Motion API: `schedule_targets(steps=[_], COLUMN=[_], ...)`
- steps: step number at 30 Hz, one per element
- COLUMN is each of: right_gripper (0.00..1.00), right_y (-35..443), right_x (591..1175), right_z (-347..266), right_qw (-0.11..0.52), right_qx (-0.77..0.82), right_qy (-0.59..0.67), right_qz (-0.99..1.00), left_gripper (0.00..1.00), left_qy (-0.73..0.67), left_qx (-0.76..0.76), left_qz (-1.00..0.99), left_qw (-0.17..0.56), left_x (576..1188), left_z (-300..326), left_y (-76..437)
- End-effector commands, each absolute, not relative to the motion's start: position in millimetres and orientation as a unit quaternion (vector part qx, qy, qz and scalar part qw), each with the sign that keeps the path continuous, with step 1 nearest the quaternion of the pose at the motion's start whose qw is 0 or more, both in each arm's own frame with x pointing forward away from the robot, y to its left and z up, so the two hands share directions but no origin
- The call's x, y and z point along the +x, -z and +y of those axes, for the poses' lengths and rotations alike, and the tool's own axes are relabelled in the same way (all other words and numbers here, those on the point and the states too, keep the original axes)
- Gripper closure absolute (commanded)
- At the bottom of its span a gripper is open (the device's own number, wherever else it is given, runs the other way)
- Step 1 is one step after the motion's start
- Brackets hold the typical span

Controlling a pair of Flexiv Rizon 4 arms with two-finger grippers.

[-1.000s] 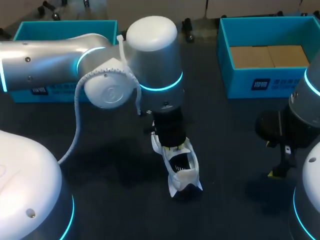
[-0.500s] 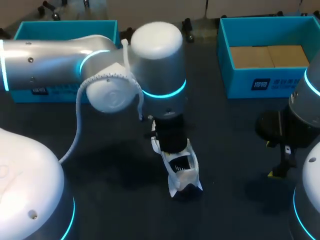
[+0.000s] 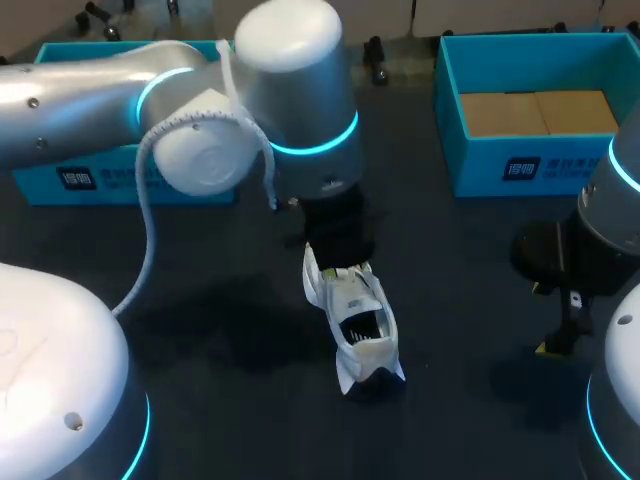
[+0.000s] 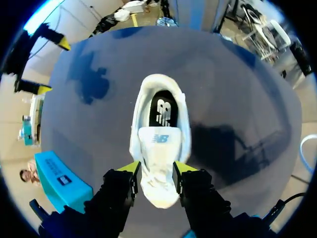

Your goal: Take the shoe out of the shoebox, open the shoe tongue, remove and reinsert the insole, then place the shoe into the shoebox

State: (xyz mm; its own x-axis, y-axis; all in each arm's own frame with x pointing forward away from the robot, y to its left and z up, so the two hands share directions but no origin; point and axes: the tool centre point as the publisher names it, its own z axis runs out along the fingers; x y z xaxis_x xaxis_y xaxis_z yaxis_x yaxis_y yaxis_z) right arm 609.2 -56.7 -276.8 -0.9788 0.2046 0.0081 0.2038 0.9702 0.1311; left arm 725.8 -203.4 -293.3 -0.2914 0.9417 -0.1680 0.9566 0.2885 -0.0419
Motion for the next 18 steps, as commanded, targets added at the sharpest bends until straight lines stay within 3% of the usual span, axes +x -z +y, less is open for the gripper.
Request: schedule_targets(steps=[1,15,18], right_gripper=[0.00,0.00,0.00], right_y=[277.9,277.9,277.9], right_x=[607.5,607.5,607.5], right_z=[-57.4,-57.4,-57.4], right_qw=[0.005,0.005,0.005], right_qx=[0.103,0.103,0.103], right_qy=[-0.066,-0.066,-0.066], right_qz=[0.992,0.992,0.992], left_gripper=[0.00,0.00,0.00], left_qy=[0.049,0.052,0.073], left_qx=[0.570,0.565,0.505], left_qz=[0.820,0.823,0.860], left_qw=[0.030,0.027,0.003], left_x=[723.1,722.5,708.8], left_z=[-193.7,-191.8,-180.8], left_y=[268.1,262.9,260.7])
